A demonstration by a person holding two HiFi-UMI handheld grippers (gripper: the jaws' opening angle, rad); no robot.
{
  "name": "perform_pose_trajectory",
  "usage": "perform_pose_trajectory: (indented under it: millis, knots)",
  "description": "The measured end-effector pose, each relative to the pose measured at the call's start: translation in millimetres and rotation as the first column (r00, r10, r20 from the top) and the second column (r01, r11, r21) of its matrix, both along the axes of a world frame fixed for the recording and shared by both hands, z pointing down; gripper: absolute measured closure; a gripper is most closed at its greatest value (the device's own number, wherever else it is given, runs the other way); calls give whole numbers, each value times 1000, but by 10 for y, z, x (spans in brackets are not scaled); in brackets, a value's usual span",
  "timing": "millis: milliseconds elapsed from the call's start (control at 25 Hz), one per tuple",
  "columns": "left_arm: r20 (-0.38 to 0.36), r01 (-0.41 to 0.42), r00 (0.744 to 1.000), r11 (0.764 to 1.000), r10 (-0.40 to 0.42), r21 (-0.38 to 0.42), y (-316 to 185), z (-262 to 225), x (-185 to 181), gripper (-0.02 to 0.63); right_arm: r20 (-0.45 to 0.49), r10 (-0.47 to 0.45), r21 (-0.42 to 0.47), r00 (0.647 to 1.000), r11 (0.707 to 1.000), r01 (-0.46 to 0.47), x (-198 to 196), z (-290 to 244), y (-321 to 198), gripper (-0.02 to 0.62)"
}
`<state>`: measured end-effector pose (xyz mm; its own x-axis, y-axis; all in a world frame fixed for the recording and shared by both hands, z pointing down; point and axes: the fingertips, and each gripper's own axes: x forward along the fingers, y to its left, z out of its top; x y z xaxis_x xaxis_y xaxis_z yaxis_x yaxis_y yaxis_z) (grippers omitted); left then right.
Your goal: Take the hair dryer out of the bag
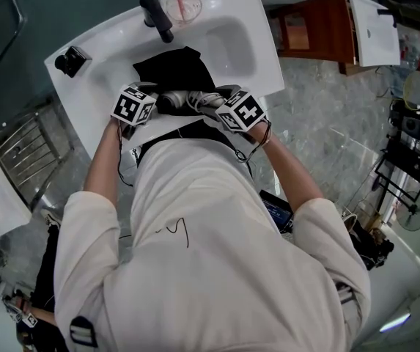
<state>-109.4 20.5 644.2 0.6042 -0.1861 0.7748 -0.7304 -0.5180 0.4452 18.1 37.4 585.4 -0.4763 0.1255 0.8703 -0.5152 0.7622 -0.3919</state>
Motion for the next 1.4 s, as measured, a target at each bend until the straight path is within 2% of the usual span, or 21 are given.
perform_pose_trajectory:
  millis: [160, 320, 400, 480, 600, 720, 840, 1040, 1120, 1240, 1320, 1360, 1400]
  knots:
    - [12, -12, 1000, 1000, 12, 6, 2, -4, -10, 591, -5, -13, -18, 1000, 1000, 13, -26, 24, 16, 331]
    - [35, -34, 999, 999, 33, 22, -5, 31, -17, 589, -77, -65, -45, 995, 997, 62, 36, -47, 81, 398]
    - [73, -59, 996, 997, 55, 53, -29, 36, -42, 589, -72, -40, -101, 997, 994, 33, 28, -74, 98, 413]
    - [104, -75, 992, 994, 67, 79, -56, 25, -56, 589, -42, 30, -163, 999, 986, -37, 15, -133, 54, 416]
    - [101, -88, 992, 991, 78, 105, -87, -23, -45, 589, 23, 177, -287, 984, 944, -163, 39, -212, -46, 419]
    - [86, -108, 992, 984, 97, 138, -127, -99, -32, 588, 71, 259, -391, 963, 896, -212, 67, -285, -92, 420]
    - [95, -176, 982, 967, 161, 186, -176, -214, 14, 588, 116, 309, -472, 944, 853, -221, 109, -381, -116, 420]
    - [132, -314, 948, 920, 289, 235, -126, -411, 137, 588, 207, 376, -554, 903, 806, -209, 220, -483, -119, 420]
    - [132, -329, 943, 912, 305, 245, -118, -454, 147, 588, 244, 427, -599, 871, 773, -210, 226, -519, -93, 420]
    - [115, -297, 954, 919, 275, 259, -157, -492, 140, 588, 279, 490, -645, 826, 732, -217, 212, -531, -70, 420]
    - [96, -263, 965, 931, 246, 252, -188, -495, 141, 588, 287, 486, -631, 825, 744, -218, 235, -511, -57, 420]
    - [60, -230, 973, 944, 222, 238, -197, -499, 144, 586, 300, 464, -611, 834, 765, -205, 246, -505, -41, 420]
    - [-6, -182, 982, 960, 188, 211, -198, -512, 152, 587, 321, 433, -588, 843, 788, -180, 259, -503, -11, 420]
